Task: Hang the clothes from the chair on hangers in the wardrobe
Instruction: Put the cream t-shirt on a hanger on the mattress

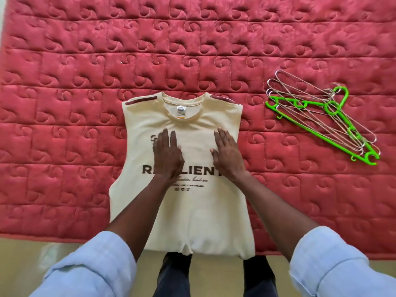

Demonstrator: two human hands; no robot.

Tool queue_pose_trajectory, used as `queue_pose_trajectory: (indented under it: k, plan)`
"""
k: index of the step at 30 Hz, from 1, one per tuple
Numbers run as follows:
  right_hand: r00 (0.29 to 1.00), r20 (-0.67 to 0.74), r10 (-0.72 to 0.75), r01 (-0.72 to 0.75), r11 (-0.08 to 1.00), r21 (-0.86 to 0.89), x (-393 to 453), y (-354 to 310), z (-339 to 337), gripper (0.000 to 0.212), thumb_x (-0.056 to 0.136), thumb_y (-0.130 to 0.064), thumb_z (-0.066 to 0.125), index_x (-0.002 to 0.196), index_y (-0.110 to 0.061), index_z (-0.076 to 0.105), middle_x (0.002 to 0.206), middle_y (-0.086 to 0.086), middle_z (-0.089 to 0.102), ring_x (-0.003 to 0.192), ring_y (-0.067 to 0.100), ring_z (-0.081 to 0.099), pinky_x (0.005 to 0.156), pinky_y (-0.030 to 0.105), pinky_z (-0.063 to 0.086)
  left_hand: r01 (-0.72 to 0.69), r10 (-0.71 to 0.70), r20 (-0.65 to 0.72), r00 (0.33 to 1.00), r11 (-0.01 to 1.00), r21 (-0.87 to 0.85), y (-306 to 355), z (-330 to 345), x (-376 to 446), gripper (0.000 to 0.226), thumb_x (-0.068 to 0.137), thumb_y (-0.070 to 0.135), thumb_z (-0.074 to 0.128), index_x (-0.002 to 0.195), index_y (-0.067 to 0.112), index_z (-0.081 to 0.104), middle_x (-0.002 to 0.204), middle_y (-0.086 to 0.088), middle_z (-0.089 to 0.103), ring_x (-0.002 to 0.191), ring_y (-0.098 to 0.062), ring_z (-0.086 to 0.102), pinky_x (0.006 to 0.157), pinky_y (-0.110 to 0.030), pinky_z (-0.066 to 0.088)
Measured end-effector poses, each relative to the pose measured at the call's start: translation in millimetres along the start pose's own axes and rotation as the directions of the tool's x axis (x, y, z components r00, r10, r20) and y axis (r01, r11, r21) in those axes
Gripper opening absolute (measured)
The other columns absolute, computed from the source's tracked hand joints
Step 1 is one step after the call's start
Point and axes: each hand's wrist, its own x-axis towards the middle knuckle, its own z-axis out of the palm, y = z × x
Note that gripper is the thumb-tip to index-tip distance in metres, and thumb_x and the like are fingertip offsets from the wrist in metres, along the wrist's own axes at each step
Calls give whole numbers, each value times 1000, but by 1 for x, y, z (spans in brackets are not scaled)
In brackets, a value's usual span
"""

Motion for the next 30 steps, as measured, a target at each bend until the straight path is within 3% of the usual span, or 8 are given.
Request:
queue_pose_trajectory:
  k: [3,7,12,16,20,24,27,30]
  plan:
    - [990,-133,-39,39,999,2,-29,31,-10,53,89,-11,55,140,-1,44,144,21,45,132,37,42,112,47,35,-5,-10,-139,990,994,-107,58,16,-25,42,90,19,53,130,7,47,135,-17,46,124,-35,41,104,-47,33]
    - [982,-187,-14,6,999,-41,-72,110,-33,50,75,-7,53,124,0,59,124,24,58,112,41,57,96,47,48,-80,44,-178,983,976,-202,170,41,-43,38,84,26,53,119,13,46,123,-11,43,115,-30,39,96,-41,29]
    - [976,-195,96,-130,977,-171,-120,238,-87,42,70,-11,54,111,-4,62,112,21,61,99,39,60,82,44,51,-172,165,-53,985,970,-172,309,72,-46,52,77,36,59,122,15,44,126,-20,53,117,-31,39,97,-44,29]
    - [960,-177,219,-256,941,-222,-143,317,-121,41,72,-10,58,112,-7,59,110,17,56,98,36,56,84,45,48,-298,307,146,940,951,-81,386,81,-36,83,65,31,78,139,14,44,147,-20,39,135,-35,35,108,-48,33]
    - [937,-260,231,-289,934,-211,-149,355,-133,30,78,-10,54,107,-8,62,105,14,57,93,35,56,82,45,48,-318,301,278,912,948,20,422,86,-19,88,80,31,70,153,15,24,162,-17,13,148,-36,15,119,-51,18]
    - [887,-383,256,-316,943,-102,-128,363,-140,16,86,-11,57,100,-9,63,101,12,60,93,32,57,82,44,48,-263,250,352,902,965,-11,426,90,-12,86,86,31,69,153,10,20,164,-16,-6,149,-37,10,119,-51,21]
    - [899,-392,196,-256,961,-106,-103,357,-145,13,88,-14,57,100,-10,63,99,10,60,93,30,57,81,43,45,-271,268,358,894,962,-44,422,92,-12,86,88,33,69,154,10,18,163,-14,-12,150,-37,7,120,-49,21]
    - [883,-394,254,-312,946,-88,-76,354,-154,20,89,-19,56,106,-12,62,104,9,61,95,30,56,82,43,44,-271,272,365,890,961,-55,420,93,-9,86,89,35,68,155,12,17,163,-14,-13,150,-36,7,120,-48,21]
